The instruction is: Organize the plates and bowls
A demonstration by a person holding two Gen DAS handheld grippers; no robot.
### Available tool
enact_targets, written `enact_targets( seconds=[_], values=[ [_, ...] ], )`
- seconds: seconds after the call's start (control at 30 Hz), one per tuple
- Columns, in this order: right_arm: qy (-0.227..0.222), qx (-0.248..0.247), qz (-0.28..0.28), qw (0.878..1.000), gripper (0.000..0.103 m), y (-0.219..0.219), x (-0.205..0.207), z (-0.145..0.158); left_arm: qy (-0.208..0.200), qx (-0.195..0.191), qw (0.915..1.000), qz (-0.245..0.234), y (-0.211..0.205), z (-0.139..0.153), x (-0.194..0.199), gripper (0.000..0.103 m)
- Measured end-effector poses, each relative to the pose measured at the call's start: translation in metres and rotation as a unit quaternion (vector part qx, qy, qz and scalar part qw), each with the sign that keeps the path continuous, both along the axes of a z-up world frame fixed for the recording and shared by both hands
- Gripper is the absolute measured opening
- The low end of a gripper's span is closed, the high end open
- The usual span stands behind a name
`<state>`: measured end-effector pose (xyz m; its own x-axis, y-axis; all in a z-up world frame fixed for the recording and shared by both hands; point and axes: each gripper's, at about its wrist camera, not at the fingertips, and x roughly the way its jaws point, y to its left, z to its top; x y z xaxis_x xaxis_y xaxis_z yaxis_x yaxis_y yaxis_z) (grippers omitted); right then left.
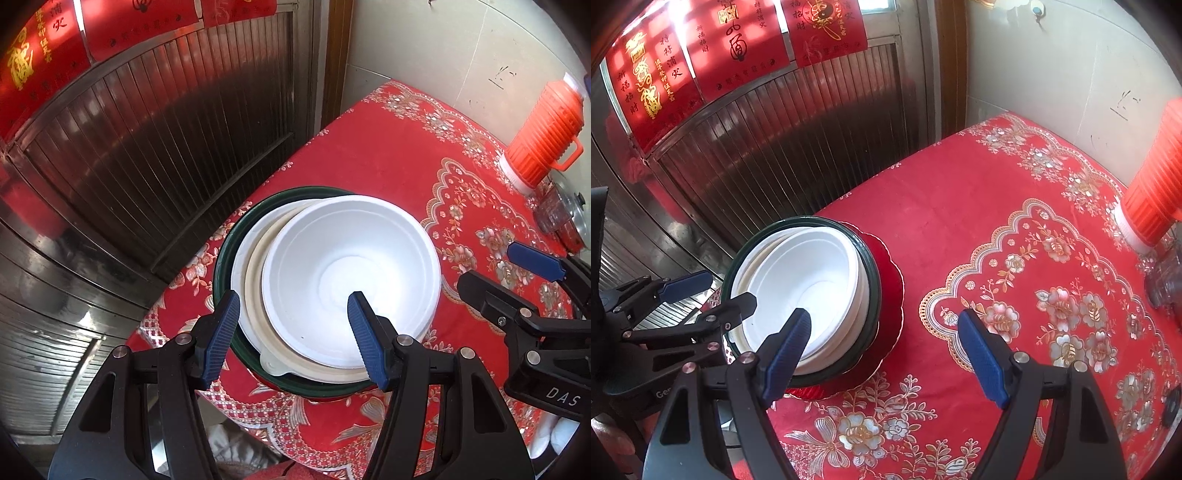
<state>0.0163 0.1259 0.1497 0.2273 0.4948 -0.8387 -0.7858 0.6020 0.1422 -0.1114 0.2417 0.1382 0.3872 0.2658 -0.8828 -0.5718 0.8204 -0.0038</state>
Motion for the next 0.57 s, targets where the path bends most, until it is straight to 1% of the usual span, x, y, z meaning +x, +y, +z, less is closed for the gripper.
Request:
enact_targets(
  seconds=[0.17,0.27,0.43,0.57],
  values=[
    [0.001,0.001,0.001,1.0,0.082,-0.001,0.0,0.0,0.0,-0.003,1.0,0.007,0.002,-0.001,-0.003,0.061],
    [0.003,0.0,0.002,1.0,0.082,-0.001,-0.001,-0.001,0.001,0.005,1.0,0.007,0.001,0.0,-0.003,0.061],
    [0.005,-0.001,0.002,1.0,0.082,-0.001,-0.003,-0.002,-0.003,0.009,1.0,-0.004,-0.005,0.0,-0.002,0.061],
    [0.004,0.003,0.004,1.0,0.082,-0.002,-0.004,0.0,0.003,0.01,0.9999,-0.014,-0.01,-0.001,0.002,0.061]
  ],
)
